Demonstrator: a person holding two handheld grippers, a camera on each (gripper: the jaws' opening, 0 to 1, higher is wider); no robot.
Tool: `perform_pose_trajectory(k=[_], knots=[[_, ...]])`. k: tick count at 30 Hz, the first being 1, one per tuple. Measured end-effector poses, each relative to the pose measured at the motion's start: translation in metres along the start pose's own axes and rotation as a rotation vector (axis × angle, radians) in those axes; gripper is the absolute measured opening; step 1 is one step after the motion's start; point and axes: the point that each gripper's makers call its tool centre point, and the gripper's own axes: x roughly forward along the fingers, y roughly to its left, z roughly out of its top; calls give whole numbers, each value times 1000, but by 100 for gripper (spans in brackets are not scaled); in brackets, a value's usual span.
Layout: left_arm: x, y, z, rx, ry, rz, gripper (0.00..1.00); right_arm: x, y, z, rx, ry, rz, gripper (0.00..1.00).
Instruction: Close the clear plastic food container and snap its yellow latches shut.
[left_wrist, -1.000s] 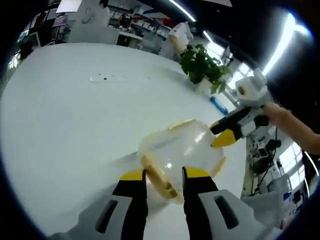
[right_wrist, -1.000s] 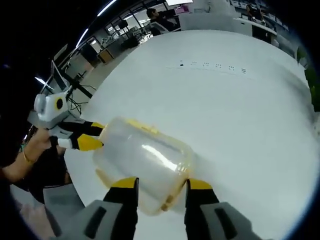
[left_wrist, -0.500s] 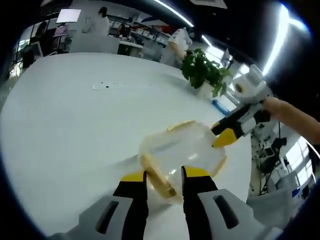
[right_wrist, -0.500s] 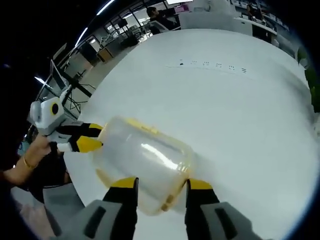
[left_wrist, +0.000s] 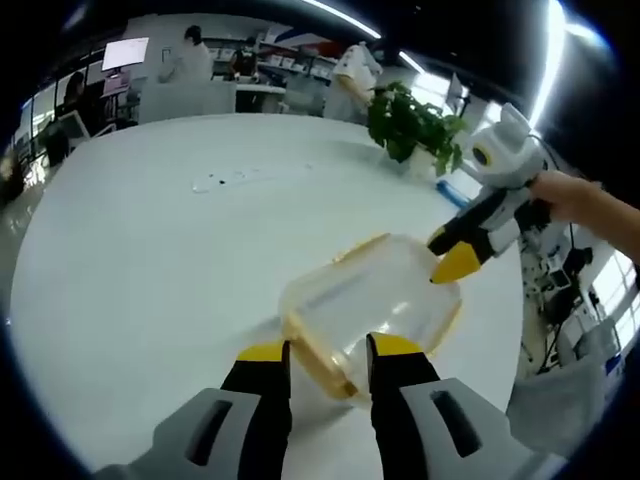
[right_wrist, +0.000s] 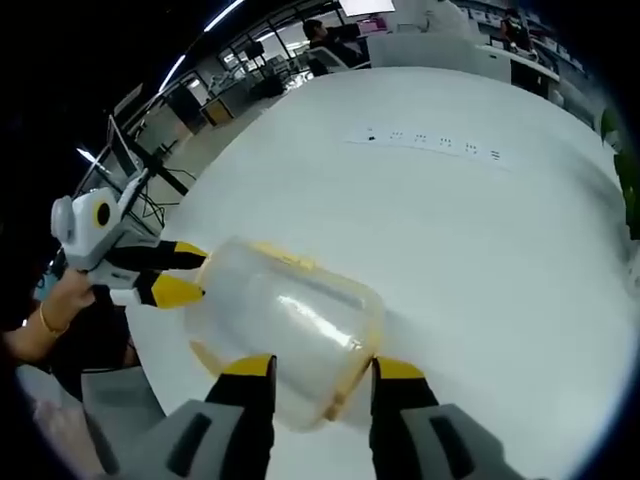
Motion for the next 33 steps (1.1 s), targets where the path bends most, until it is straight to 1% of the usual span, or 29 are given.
perform_pose_trajectory(k=[3,5,8,9,10,13,14,15,16,17,18,20,22,23,26,27,28,29,30,31,32,33], knots=[[0,0,-2,-37,16,6,25,0,0,-1,-3,11,-14,34],[0,0,-2,-40,18,2,25,0,1,-2,1,6,-18,34],[1,-2,-1,-12,17,6,23,0,2,-2,18,-8,-23,33],[1,0,0,-21,13,19,21,0,2,-3,14,0,-26,33],[2,1,1,-56,13,21,20,0,3,-4,32,11,-32,33],[3,3,3,-60,13,7,19,0,2,-4,32,26,-37,32],[4,3,3,-80,22,-5,19,0,2,-4,35,23,-36,32],[5,3,2,-80,28,-17,18,0,2,-4,40,21,-37,32],[9,2,0,-133,26,-28,18,2,1,0,36,2,-37,32],[10,4,-3,-101,34,-20,17,1,2,-3,43,16,-41,32],[10,3,-2,-83,4,2,17,1,2,-3,57,12,-47,32],[11,2,-2,-91,-18,4,17,0,1,-3,53,2,-48,32],[10,2,-1,-73,-18,-2,18,0,1,-4,47,-7,-49,32],[10,1,1,-28,-9,-5,18,0,1,-4,37,-8,-49,32],[9,1,2,-25,-8,-8,20,0,2,-4,34,-9,-51,34],[8,2,5,36,-27,-8,20,-1,1,-4,35,-14,-49,34],[8,2,6,85,-31,-3,21,-1,1,-4,40,-21,-48,34],[8,1,7,124,-26,1,22,-1,1,-5,42,-27,-48,34],[7,0,9,188,-28,13,23,-1,0,-4,52,-37,-47,35],[5,0,11,229,-26,19,24,-2,0,-4,56,-47,-45,35],[5,-1,11,238,-17,31,24,0,1,-3,55,-75,-35,36],[5,-2,12,235,-15,33,25,0,2,-4,56,-84,-29,37]])
